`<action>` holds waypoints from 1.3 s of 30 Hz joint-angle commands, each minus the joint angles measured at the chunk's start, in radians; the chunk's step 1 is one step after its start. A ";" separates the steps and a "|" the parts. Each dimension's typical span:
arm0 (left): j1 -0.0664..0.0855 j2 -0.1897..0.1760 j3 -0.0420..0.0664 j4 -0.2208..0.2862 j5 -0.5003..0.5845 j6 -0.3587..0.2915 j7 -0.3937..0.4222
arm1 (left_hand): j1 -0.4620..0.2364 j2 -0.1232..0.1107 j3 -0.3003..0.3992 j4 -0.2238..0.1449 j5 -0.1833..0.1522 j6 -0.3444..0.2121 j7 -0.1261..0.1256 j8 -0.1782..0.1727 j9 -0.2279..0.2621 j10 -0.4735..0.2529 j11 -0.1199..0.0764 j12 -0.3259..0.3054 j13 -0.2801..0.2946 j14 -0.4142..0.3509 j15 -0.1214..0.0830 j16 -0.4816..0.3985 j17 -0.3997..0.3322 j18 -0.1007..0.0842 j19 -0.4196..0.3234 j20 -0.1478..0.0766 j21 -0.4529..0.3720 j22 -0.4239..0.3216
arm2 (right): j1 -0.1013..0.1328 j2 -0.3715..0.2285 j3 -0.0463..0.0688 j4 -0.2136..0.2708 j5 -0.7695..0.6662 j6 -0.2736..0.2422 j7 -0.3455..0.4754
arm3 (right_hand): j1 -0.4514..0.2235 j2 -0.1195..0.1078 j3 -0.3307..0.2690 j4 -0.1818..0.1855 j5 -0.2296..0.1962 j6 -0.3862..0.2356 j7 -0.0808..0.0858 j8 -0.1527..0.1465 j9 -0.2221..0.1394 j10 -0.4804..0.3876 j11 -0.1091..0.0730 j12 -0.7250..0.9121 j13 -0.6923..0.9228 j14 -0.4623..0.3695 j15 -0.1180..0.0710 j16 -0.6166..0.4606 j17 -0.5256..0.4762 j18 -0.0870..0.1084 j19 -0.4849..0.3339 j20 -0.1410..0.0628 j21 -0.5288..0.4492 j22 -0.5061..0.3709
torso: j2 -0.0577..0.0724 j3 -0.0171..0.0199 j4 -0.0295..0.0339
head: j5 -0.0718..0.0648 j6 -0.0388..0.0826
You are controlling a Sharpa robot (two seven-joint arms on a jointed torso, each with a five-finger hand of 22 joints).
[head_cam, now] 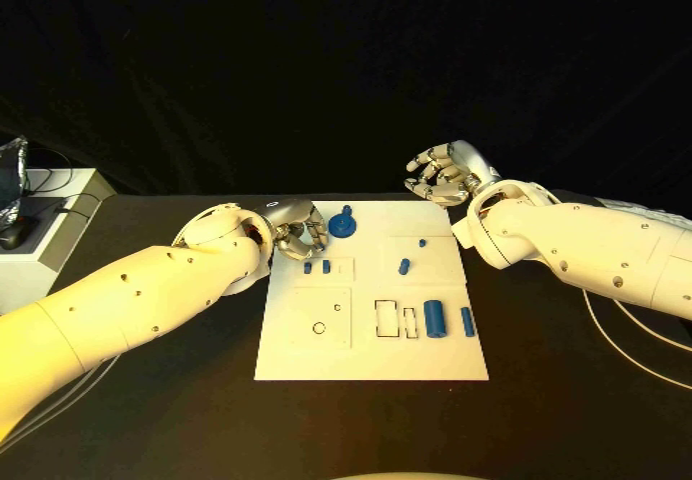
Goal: Assemble the parts on the task board
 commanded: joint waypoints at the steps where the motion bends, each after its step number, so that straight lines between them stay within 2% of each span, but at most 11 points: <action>1: -0.004 0.001 -0.004 0.005 -0.007 0.044 -0.001 | -0.010 0.000 -0.001 -0.007 -0.004 0.005 0.005 -0.003 0.002 -0.005 0.002 -0.009 0.000 -0.005 0.002 -0.004 -0.004 -0.017 -0.007 0.006 -0.003 -0.004 | 0.000 0.000 0.000 0.001 -0.010 0.005 0.004 | -0.009 0.001 0.004 -0.004 0.005 0.006 0.001 -0.007 0.001 0.002 -0.004 -0.003 -0.001 0.003 -0.002 -0.004 -0.001 0.017 0.006 0.000 -0.005 -0.001 | 0.000 -0.0011 0.0004 | 0.001 0.000; 22: -0.004 0.003 -0.004 0.006 -0.003 0.023 0.004 | -0.025 -0.006 -0.001 -0.014 -0.004 -0.033 0.003 -0.031 -0.008 -0.050 0.015 -0.045 -0.001 -0.011 0.013 -0.006 -0.012 -0.016 -0.014 0.016 -0.007 -0.010 | 0.000 0.001 0.000 -0.001 -0.010 0.006 0.004 | -0.011 0.001 0.004 -0.004 0.005 0.006 0.001 -0.007 0.002 0.002 -0.004 -0.005 -0.003 0.003 -0.002 -0.006 -0.002 0.017 0.006 0.000 -0.008 -0.003 | 0.000 0.0004 -0.0004 | 0.002 -0.001; 28: -0.004 0.000 -0.004 0.006 -0.002 0.026 -0.001 | -0.034 -0.014 -0.008 -0.013 -0.005 -0.047 -0.001 -0.041 -0.012 -0.079 0.025 -0.057 -0.003 -0.015 0.021 -0.008 -0.022 -0.014 -0.021 0.023 -0.013 -0.018 | 0.000 0.001 0.000 0.000 -0.010 0.005 0.004 | -0.012 0.000 0.004 -0.004 0.005 0.006 0.001 -0.008 0.002 0.002 -0.004 -0.005 -0.003 0.003 -0.002 -0.006 -0.002 0.017 0.006 0.000 -0.010 -0.003 | 0.000 0.0011 -0.0002 | 0.001 -0.002; 39: -0.004 -0.002 -0.004 0.009 -0.002 0.017 -0.003 | -0.036 -0.015 -0.014 -0.014 -0.005 -0.056 -0.005 -0.048 -0.015 -0.107 0.034 -0.064 -0.005 -0.017 0.029 -0.009 -0.026 -0.012 -0.026 0.030 -0.019 -0.026 | 0.000 0.000 0.000 0.000 -0.010 0.005 0.003 | -0.012 0.000 0.005 -0.005 0.005 0.006 0.001 -0.008 0.002 0.001 -0.004 -0.008 -0.005 0.003 -0.002 -0.008 -0.002 0.017 0.006 0.000 -0.011 -0.004 | 0.000 0.0003 -0.0005 | 0.002 -0.001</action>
